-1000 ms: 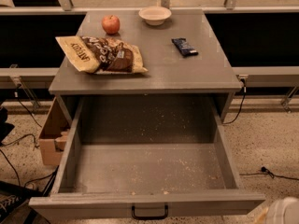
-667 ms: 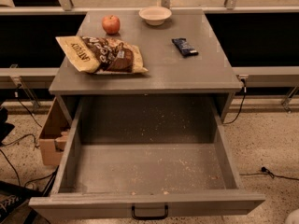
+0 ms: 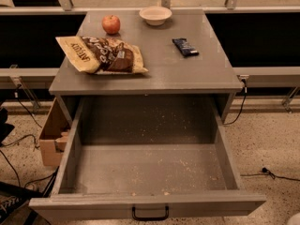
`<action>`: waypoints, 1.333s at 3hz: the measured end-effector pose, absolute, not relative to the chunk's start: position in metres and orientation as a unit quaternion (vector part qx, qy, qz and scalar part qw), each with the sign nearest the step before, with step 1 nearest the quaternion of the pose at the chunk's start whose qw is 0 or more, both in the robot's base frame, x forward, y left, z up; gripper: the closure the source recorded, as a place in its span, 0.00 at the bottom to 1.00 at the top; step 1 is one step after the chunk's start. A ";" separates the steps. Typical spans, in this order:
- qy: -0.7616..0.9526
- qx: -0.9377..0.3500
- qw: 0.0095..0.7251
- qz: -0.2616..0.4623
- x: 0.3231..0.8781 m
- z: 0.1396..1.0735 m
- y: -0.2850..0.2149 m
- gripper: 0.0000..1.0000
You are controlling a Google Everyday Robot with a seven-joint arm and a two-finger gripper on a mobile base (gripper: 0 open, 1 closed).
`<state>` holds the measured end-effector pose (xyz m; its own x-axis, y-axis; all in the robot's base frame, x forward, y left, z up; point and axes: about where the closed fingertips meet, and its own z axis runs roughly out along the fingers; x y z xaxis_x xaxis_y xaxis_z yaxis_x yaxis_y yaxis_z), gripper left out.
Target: Close top drawer
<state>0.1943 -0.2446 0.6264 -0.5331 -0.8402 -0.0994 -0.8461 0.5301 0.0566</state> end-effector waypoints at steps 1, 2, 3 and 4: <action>0.862 -0.498 0.050 0.075 0.205 0.614 -0.223 1.00; 0.834 -0.526 0.104 0.127 0.233 0.597 -0.179 1.00; 0.793 -0.561 0.162 0.173 0.272 0.582 -0.133 1.00; 0.775 -0.573 0.187 0.188 0.296 0.575 -0.115 1.00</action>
Offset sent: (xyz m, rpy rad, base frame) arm 0.0843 0.1440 -0.0550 0.4969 -0.1577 0.2868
